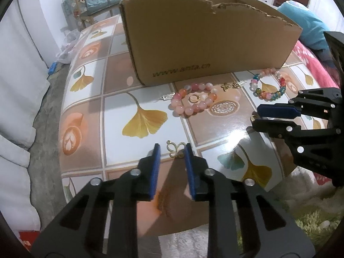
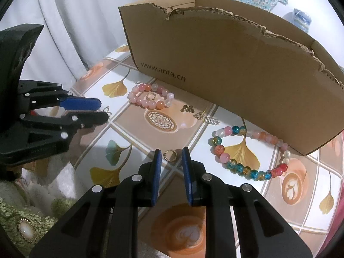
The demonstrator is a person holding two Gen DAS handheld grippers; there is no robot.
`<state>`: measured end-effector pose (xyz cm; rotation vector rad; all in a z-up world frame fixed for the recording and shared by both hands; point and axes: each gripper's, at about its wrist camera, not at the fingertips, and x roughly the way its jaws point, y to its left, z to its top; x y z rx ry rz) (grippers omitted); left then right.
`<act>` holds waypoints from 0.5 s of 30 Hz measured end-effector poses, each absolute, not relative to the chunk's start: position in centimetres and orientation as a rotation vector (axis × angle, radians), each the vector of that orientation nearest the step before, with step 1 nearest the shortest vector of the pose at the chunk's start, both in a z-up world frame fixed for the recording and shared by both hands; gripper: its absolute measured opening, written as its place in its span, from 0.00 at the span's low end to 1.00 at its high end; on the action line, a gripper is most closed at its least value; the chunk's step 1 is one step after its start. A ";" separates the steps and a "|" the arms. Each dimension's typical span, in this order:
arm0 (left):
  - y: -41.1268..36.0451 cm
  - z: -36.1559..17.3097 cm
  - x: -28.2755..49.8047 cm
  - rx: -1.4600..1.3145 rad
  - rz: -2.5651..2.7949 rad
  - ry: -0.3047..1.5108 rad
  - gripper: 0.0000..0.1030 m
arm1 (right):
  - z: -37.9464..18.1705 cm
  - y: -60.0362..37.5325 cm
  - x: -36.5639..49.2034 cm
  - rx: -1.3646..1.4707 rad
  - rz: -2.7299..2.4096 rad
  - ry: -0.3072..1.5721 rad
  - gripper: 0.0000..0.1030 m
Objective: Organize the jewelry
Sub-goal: 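Position the open right gripper over the gold ring while the left gripper approaches a gold charm, then close the right gripper on the gold ring while the left gripper grasps the gold charm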
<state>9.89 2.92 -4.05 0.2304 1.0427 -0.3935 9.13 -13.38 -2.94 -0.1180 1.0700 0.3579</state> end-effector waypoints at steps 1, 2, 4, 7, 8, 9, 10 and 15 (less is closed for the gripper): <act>3.0 -4.0 9.9 0.231 -0.391 1.043 0.17 | -3.0 -13.3 9.2 -0.118 0.357 1.071 0.19; 3.0 -4.0 10.0 0.231 -0.392 1.042 0.14 | -3.0 -13.3 9.2 -0.119 0.355 1.071 0.18; 2.9 -4.1 10.0 0.234 -0.394 1.041 0.12 | -3.0 -13.3 9.2 -0.117 0.357 1.073 0.16; 2.8 -4.1 10.0 0.243 -0.398 1.037 0.11 | -3.0 -13.4 9.2 -0.112 0.362 1.078 0.12; 2.9 -4.1 10.0 0.244 -0.399 1.036 0.11 | -3.0 -13.4 9.3 -0.108 0.363 1.080 0.11; 2.8 -4.1 10.0 0.244 -0.399 1.034 0.11 | -3.0 -13.4 9.3 -0.106 0.364 1.080 0.11; 2.8 -4.1 10.0 0.244 -0.400 1.032 0.11 | -3.1 -13.4 9.3 -0.104 0.365 1.080 0.10; 2.6 -4.1 9.7 0.249 -0.405 1.015 0.10 | -3.2 -14.0 9.4 -0.055 0.369 1.085 0.02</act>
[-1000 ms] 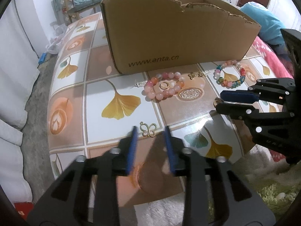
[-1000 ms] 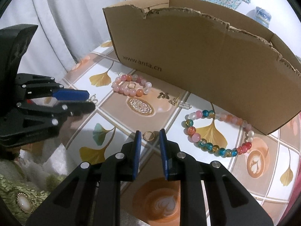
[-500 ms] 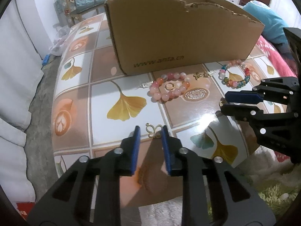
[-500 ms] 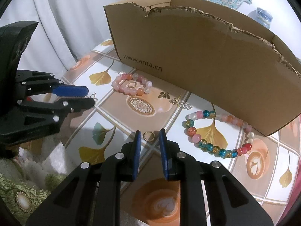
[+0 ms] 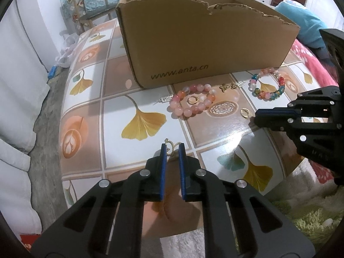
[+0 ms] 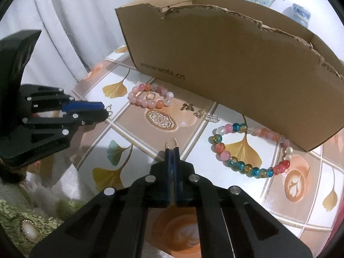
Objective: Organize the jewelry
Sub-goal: 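Close the right gripper on the gold ring while the left gripper grasps the gold charm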
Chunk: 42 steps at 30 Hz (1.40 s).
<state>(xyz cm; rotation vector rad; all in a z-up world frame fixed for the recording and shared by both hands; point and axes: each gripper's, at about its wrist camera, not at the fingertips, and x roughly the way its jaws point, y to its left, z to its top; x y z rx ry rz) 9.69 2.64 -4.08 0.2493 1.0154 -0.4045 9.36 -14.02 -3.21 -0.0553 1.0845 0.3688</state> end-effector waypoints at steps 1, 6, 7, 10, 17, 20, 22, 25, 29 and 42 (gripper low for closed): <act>2.6 -4.0 9.7 0.248 -0.409 1.012 0.10 | -3.2 -14.1 9.4 -0.050 0.370 1.085 0.02; 2.3 -4.0 9.4 0.257 -0.421 1.003 0.10 | -2.9 -14.1 9.2 -0.052 0.375 1.074 0.02; 2.3 -4.0 9.4 0.258 -0.422 1.005 0.10 | -2.7 -14.1 9.3 -0.051 0.375 1.068 0.02; 2.4 -4.0 9.5 0.255 -0.421 1.010 0.10 | -2.4 -13.8 9.4 -0.064 0.385 1.050 0.05; 2.7 -4.0 9.9 0.240 -0.410 1.027 0.10 | -2.5 -12.7 10.5 -0.120 0.385 1.020 0.27; 2.8 -4.0 10.0 0.229 -0.414 1.031 0.10 | -2.9 -12.9 10.8 -0.112 0.388 1.033 0.27; 2.9 -4.0 10.1 0.231 -0.418 1.032 0.11 | -3.2 -12.9 10.8 -0.109 0.391 1.044 0.27; 2.9 -4.0 10.2 0.233 -0.420 1.028 0.11 | -3.3 -12.9 10.8 -0.120 0.383 1.044 0.22; 2.8 -4.1 10.2 0.240 -0.422 1.019 0.11 | -3.4 -13.1 11.0 -0.093 0.388 1.058 0.11; 2.9 -3.9 10.1 0.231 -0.428 0.997 0.10 | -2.8 -13.6 10.5 -0.071 0.393 1.044 0.10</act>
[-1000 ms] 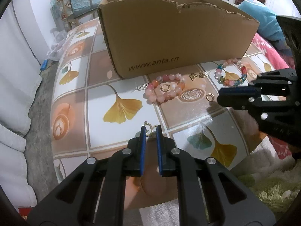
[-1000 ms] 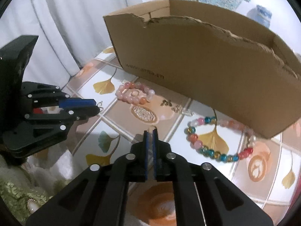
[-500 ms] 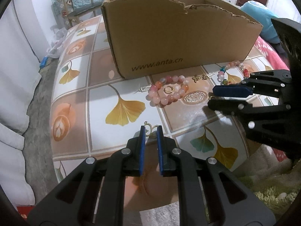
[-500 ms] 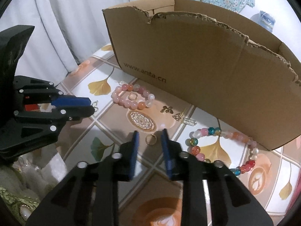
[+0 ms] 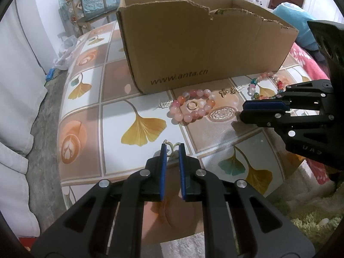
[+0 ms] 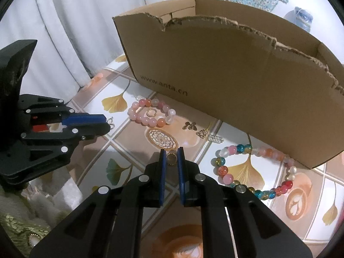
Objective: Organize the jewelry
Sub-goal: 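Close the right gripper on the gold ring while the left gripper grasps the gold charm, then carry the ring and charm with both grippers over the cardboard box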
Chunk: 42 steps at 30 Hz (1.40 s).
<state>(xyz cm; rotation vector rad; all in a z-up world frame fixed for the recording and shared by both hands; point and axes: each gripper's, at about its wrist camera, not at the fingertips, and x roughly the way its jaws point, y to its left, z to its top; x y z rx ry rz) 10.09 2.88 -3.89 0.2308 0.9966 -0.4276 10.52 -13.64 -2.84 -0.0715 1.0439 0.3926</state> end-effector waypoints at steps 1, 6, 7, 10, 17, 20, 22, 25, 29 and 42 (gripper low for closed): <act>2.9 -3.8 10.1 0.232 -0.428 0.995 0.10 | -2.7 -13.7 10.4 -0.072 0.393 1.042 0.10; 2.7 -3.3 9.7 0.244 -0.428 0.981 0.10 | -2.0 -14.0 10.0 -0.069 0.393 1.023 0.10; 2.6 -3.1 9.5 0.246 -0.427 0.975 0.10 | -1.8 -14.1 9.9 -0.067 0.394 1.019 0.10; 2.6 -2.5 9.1 0.250 -0.423 0.956 0.10 | -0.9 -14.5 9.4 -0.062 0.393 0.998 0.10; 2.0 0.8 7.9 0.259 -0.429 0.859 0.10 | 3.2 -15.4 8.1 -0.041 0.398 0.888 0.10; 1.7 3.5 7.7 0.251 -0.463 0.786 0.10 | 6.0 -16.0 8.0 -0.037 0.409 0.812 0.10; 1.4 5.7 7.8 0.254 -0.488 0.718 0.10 | 7.9 -16.6 8.3 -0.032 0.423 0.762 0.10; 0.5 8.9 8.9 0.263 -0.530 0.629 0.10 | 10.5 -17.9 9.7 -0.017 0.439 0.710 0.10; -1.5 11.4 13.5 0.298 -0.578 0.612 0.10 | 12.3 -20.6 15.3 0.054 0.472 0.766 0.10; -9.7 4.0 29.6 0.539 -0.607 1.060 0.10 | 0.0 -24.2 32.8 0.324 0.394 1.432 0.10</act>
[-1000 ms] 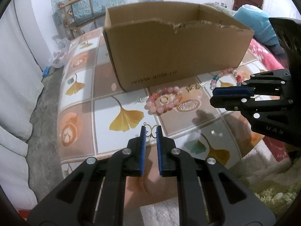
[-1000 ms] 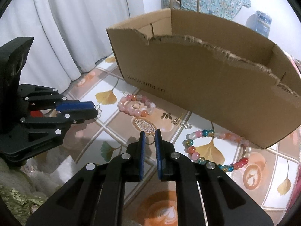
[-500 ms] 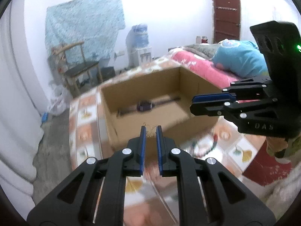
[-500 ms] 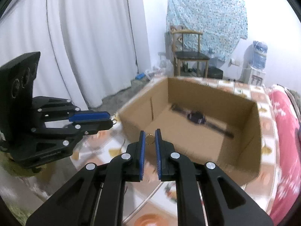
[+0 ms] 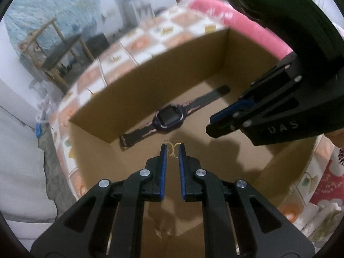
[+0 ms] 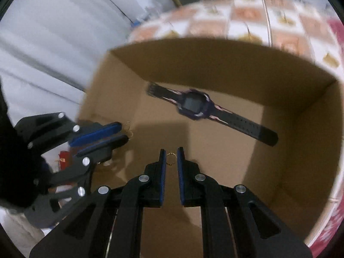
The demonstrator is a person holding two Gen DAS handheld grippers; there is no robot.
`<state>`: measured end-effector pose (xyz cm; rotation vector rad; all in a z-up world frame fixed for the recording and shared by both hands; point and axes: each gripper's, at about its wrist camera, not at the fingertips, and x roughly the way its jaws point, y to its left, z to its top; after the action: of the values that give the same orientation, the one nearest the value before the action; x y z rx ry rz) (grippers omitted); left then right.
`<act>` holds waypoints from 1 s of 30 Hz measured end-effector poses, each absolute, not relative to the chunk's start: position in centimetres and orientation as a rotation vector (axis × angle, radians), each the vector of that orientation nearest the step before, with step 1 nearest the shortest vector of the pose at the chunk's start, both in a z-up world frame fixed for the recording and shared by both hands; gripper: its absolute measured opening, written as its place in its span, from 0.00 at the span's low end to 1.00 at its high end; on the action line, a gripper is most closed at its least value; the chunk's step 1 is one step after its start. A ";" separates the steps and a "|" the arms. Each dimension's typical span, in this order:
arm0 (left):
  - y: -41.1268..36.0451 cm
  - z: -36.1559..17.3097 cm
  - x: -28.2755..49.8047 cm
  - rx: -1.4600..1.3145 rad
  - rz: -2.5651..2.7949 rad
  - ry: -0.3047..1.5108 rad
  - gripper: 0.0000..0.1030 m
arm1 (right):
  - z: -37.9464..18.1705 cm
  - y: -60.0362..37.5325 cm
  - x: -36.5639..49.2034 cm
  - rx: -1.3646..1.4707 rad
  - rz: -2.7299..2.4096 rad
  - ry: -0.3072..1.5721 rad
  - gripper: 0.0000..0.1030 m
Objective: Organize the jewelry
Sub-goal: 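Carry the ring and charm with both grippers over the cardboard box, then open both grippers to drop the ring and charm into the box, then move the left gripper back to the pink bead bracelet on the table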
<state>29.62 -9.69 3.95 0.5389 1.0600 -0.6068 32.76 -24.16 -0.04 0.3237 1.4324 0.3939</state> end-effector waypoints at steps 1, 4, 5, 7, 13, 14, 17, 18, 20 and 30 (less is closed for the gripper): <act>-10.0 3.3 30.2 0.551 -0.595 1.086 0.10 | -0.8 -24.2 33.2 0.330 0.386 1.457 0.10; -10.4 2.0 31.1 0.582 -0.571 1.133 0.10 | -2.1 -24.2 34.0 0.336 0.370 1.495 0.11; -10.5 1.7 31.3 0.584 -0.565 1.144 0.10 | -2.5 -24.1 34.2 0.338 0.370 1.505 0.11; -10.5 1.3 31.7 0.586 -0.559 1.163 0.10 | -3.0 -23.9 34.3 0.323 0.358 1.516 0.11; -10.5 1.3 31.8 0.568 -0.562 1.173 0.18 | -3.4 -23.7 34.2 0.300 0.338 1.510 0.18; -10.4 1.5 31.8 0.561 -0.562 1.172 0.23 | -3.1 -23.7 34.1 0.297 0.334 1.499 0.24; -9.7 2.7 31.6 0.533 -0.561 1.141 0.24 | -2.1 -23.9 33.6 0.284 0.324 1.464 0.24; -9.4 3.2 31.6 0.515 -0.569 1.129 0.24 | -1.2 -24.1 33.2 0.288 0.325 1.440 0.24; -8.6 5.0 31.0 0.469 -0.588 1.082 0.31 | 0.2 -24.4 32.5 0.297 0.332 1.399 0.27; -0.7 13.8 22.0 0.309 -0.563 0.757 0.58 | 11.8 -27.3 21.2 0.366 0.505 0.998 0.35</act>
<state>21.95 -0.67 13.85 0.3090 0.7573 -0.5627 21.21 -27.25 11.84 0.3665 0.9979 0.5051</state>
